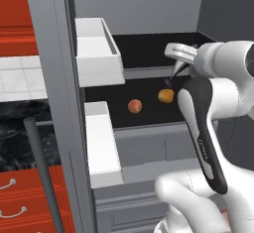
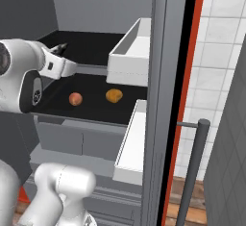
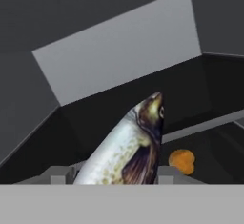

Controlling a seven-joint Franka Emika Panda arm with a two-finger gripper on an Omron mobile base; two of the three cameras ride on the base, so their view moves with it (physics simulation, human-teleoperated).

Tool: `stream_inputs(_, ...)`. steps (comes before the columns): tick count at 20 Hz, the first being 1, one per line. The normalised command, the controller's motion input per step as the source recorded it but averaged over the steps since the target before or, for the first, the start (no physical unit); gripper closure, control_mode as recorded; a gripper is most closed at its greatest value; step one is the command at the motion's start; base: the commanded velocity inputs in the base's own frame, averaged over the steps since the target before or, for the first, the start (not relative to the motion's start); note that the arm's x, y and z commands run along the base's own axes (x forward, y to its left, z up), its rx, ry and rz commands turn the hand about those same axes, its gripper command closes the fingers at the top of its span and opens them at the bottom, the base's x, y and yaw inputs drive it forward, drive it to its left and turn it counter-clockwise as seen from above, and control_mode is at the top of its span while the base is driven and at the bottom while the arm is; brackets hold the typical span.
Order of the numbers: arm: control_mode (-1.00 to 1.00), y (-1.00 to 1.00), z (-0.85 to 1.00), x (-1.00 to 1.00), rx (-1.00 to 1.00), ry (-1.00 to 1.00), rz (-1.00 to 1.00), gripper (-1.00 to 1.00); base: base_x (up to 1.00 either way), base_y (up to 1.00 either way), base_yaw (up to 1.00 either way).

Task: Gather the onion and potato from the fridge and place them on a tray on the dining counter. Then gather the steak and fish from the fridge and place them on the other tray.

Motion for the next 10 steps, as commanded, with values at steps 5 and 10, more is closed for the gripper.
stream_inputs(5,-1.00,-0.22,0.00,-0.47,0.00,0.00,-0.03,1.00,0.00,0.00,0.00)
stream_inputs(10,-1.00,-0.13,0.00,-0.39,0.00,-0.01,0.00,1.00,0.00,0.00,0.00)
